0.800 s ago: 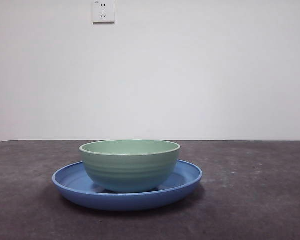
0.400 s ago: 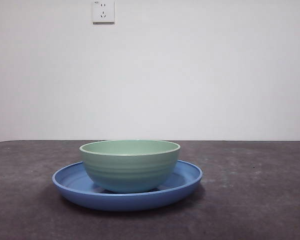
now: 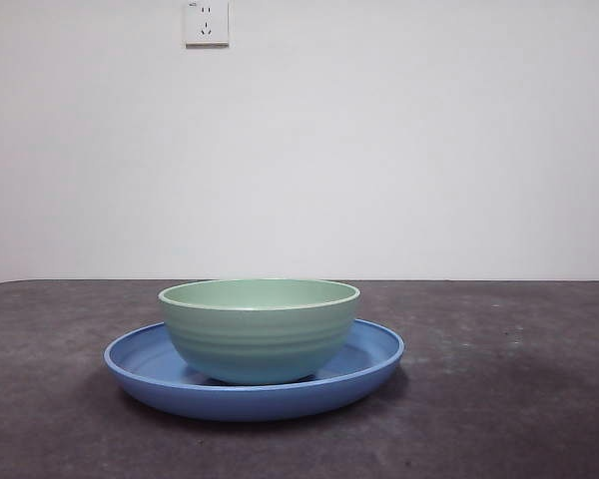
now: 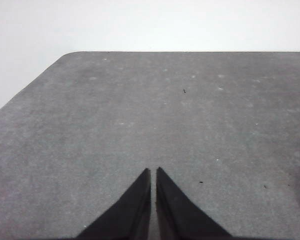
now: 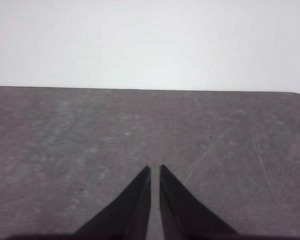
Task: Place the green bowl on the blue plate
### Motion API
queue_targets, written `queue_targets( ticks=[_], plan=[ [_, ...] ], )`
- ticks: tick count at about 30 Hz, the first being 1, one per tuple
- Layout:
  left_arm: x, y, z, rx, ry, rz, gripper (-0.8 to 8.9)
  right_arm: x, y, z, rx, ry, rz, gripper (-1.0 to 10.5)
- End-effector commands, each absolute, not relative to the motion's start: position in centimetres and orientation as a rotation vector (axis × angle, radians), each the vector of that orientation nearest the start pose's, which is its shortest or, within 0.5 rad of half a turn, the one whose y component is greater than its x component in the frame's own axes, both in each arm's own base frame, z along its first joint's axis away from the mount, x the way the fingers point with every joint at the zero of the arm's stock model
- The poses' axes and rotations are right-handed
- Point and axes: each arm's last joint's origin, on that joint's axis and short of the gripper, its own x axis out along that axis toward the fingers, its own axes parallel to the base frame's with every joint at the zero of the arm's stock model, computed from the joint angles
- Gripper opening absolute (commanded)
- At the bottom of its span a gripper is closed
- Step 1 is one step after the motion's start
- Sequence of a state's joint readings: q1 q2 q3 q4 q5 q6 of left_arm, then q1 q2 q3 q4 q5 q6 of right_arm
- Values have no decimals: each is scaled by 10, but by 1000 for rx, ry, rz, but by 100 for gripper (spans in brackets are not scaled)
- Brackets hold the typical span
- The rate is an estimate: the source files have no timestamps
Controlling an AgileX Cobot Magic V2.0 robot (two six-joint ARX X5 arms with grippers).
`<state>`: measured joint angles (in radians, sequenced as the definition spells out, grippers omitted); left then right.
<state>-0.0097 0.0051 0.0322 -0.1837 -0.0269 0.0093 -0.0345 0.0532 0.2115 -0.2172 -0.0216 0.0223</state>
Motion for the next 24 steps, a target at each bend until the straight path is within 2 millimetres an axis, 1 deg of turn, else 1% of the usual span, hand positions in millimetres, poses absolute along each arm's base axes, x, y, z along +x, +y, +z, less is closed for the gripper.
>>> queue_targets(
  ticks=[1,7,14,24],
  plan=[
    [96,0,149,10,180,14,19,90,-4,199,15,22,-34,28],
    [96,0,149,10,180,14,19,96,-6,176,14,74,-46,28],
    [96,0,149,10,180,14,19,97,-6,157,15,100,-51,28],
    [96,0,149,10,180,14,19,96,-6,149,-10,176,-48,28]
  ],
)
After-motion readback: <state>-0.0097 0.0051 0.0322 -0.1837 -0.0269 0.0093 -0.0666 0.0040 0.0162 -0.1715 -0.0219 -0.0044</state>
